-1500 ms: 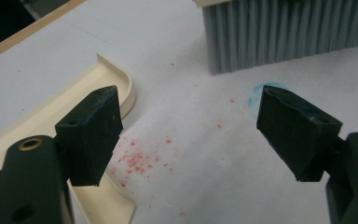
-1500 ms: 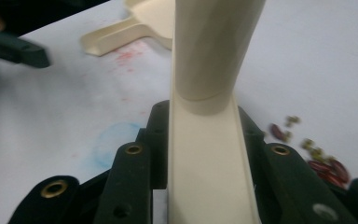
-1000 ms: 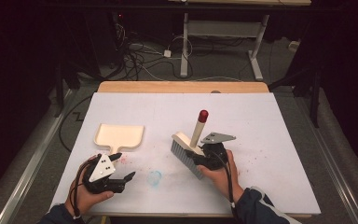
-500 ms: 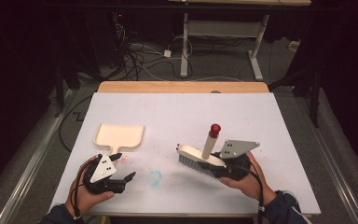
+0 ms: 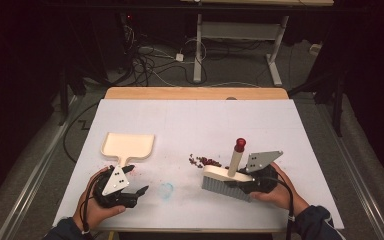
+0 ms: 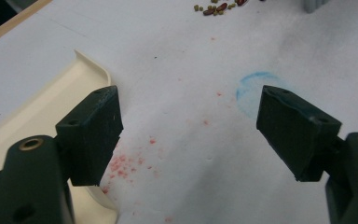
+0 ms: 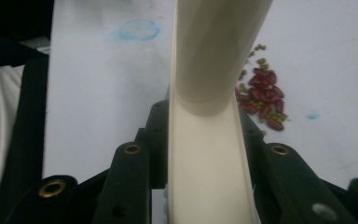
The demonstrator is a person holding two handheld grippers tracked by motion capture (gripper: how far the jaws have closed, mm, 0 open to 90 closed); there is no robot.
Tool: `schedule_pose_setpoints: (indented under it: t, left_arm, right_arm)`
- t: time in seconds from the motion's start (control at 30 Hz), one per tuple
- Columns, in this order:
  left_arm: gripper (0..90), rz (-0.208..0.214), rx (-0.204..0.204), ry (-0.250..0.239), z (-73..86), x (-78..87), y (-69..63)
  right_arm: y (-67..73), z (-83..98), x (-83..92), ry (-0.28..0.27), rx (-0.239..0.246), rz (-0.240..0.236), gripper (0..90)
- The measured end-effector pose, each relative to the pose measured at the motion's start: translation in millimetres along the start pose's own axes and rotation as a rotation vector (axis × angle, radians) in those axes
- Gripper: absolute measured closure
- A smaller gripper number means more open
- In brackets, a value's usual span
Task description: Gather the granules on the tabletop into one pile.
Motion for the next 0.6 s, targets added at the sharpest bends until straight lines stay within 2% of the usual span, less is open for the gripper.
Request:
schedule_pose_setpoints:
  t: [0.1, 0.27, 0.4, 0.53, 0.6]
  left_arm:
    - [21.5, 0.005, -0.004, 0.004, 0.3, -0.7, -1.0]
    - [21.5, 0.010, 0.009, 0.007, 1.1, -0.9, -1.5]
    - [21.5, 0.012, 0.004, 0.009, 0.7, -1.0, -2.3]
    - [21.5, 0.005, -0.003, 0.002, -0.1, -0.2, -1.3]
    - [21.5, 0.004, -0.003, 0.001, -0.1, 0.6, -1.2]
  right_arm:
    - [-7.9, -1.8, -4.1, 0.003, -0.035, 0.018, 67.0]
    - [-11.9, -6.6, -2.2, 0.004, -0.030, 0.081, 67.2]
    - [-13.2, -11.2, 6.8, -0.030, -0.040, 0.114, 67.2]
    - [-16.7, -18.3, 25.6, -0.081, -0.056, 0.209, 67.2]
    - [-21.0, -19.9, 38.2, -0.112, -0.086, 0.293, 67.2]
Point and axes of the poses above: each handheld gripper's, and its own axes: x roughly backward along the jaws, z roughly out of its underside, y roughly to its left, the point moved 7 cm from there along -x, roughly forward along the jaws, and after that the axes turned 6 degrees about -y, right-handed, at the moved point
